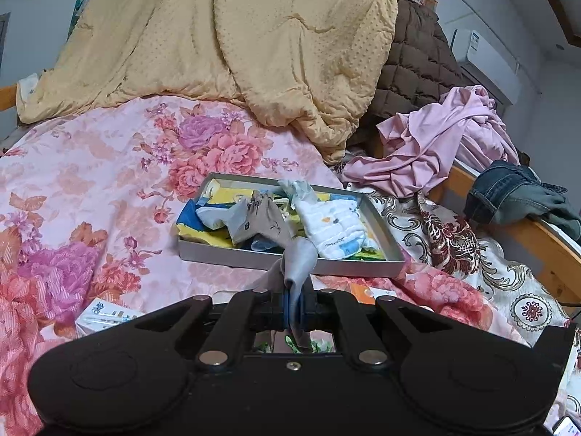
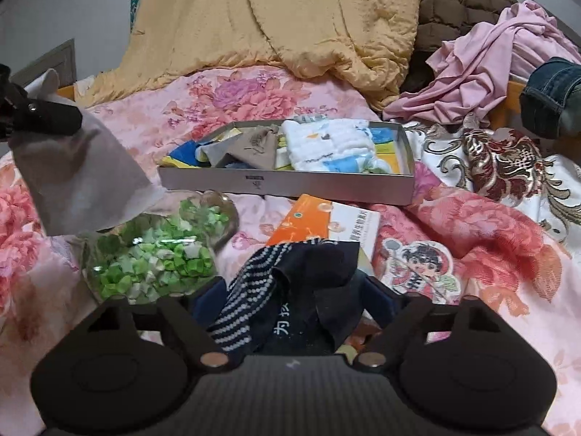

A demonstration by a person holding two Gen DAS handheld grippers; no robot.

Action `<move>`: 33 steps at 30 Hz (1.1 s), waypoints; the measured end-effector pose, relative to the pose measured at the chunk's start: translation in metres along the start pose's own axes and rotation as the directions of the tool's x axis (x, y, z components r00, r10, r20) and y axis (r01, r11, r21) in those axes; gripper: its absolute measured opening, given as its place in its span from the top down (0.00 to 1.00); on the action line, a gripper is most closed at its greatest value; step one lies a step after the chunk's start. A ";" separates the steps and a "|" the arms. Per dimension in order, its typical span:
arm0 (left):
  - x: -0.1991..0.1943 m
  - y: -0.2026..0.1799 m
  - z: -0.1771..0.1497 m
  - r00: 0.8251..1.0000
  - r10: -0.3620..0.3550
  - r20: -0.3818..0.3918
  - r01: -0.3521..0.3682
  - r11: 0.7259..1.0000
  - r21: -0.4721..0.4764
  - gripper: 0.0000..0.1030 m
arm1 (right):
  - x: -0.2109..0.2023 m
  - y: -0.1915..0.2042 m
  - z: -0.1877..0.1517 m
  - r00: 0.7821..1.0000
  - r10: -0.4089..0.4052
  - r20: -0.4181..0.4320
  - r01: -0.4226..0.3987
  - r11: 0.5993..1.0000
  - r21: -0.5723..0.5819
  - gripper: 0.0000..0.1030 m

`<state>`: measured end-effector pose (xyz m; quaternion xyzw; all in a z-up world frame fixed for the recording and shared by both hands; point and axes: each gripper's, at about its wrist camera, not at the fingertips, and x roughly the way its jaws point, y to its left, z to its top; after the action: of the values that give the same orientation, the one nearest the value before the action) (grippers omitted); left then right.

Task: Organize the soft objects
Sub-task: 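Grasp the grey cloth with the left gripper while the right grasps the black-white striped sock, then lift the grey cloth and striped sock and carry both toward the tray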

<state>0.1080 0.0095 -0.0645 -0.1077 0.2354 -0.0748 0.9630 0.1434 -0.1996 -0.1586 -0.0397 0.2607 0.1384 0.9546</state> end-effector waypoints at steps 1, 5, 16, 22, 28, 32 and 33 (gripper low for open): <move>0.000 0.000 0.000 1.000 -0.001 -0.002 0.001 1.000 -0.003 0.95 | 0.001 -0.001 0.000 1.000 -0.001 -0.001 0.001 1.000 0.001 0.21; 0.000 0.000 -0.001 1.000 -0.005 -0.002 0.005 1.000 -0.002 0.95 | -0.004 -0.001 0.001 1.000 0.008 0.008 -0.008 1.000 -0.014 0.44; -0.009 0.003 -0.001 1.000 -0.007 0.011 0.008 1.000 -0.016 0.95 | -0.030 -0.004 0.015 0.995 0.079 0.064 -0.083 0.995 0.052 0.95; -0.018 0.000 0.000 0.999 -0.016 0.033 0.017 1.000 -0.015 0.95 | -0.064 0.004 0.032 0.982 0.116 0.150 -0.124 0.991 0.045 0.95; -0.028 -0.004 0.002 0.998 -0.029 0.059 0.030 0.999 -0.011 0.95 | -0.087 0.010 0.043 0.970 0.134 0.202 -0.149 0.987 0.060 0.95; -0.036 -0.004 0.003 0.996 -0.037 0.075 0.039 0.999 -0.022 0.95 | -0.094 0.009 0.048 0.967 0.137 0.216 -0.161 0.982 0.096 0.95; -0.038 -0.004 0.004 0.996 -0.039 0.079 0.041 0.999 -0.023 0.95 | -0.096 0.009 0.049 0.966 0.135 0.221 -0.161 0.981 0.103 0.95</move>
<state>0.0765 0.0140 -0.0436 -0.1273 0.1961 -0.0869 0.9684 0.0852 -0.2074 -0.0672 0.0527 0.1673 0.1970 0.9646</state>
